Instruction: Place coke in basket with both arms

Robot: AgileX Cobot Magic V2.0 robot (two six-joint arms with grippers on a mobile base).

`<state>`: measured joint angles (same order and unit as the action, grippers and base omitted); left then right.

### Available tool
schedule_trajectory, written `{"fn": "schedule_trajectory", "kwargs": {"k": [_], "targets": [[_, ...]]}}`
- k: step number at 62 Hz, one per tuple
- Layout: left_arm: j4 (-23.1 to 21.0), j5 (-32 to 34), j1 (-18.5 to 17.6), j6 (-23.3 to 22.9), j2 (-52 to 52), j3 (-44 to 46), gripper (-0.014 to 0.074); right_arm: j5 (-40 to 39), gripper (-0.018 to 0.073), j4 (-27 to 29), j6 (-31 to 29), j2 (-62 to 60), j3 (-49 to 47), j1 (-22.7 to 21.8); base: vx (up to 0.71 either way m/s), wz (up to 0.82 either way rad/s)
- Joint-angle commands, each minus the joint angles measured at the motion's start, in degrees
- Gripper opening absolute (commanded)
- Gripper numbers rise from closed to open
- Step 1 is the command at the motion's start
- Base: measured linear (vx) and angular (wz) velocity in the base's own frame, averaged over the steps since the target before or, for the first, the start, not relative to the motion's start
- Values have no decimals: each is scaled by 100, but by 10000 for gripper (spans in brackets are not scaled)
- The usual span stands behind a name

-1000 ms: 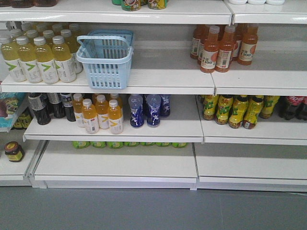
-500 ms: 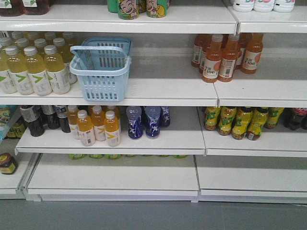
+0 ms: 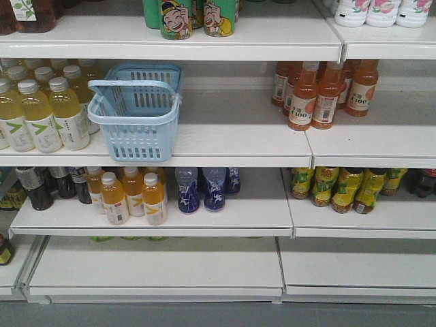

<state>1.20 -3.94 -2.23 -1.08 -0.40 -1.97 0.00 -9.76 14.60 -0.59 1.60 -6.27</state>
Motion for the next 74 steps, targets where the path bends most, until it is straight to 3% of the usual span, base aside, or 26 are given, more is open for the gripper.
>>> {"fn": "schedule_trajectory", "kwargs": {"k": [1,74], "targets": [[2,394,-2,-10,-111,185,-6,-412,-8,-36,-14,-74,44,-42,12,-2],[2,394,-2,-10,-111,185,-6,-412,-8,-36,-14,-74,44,-42,8,-2]]}}
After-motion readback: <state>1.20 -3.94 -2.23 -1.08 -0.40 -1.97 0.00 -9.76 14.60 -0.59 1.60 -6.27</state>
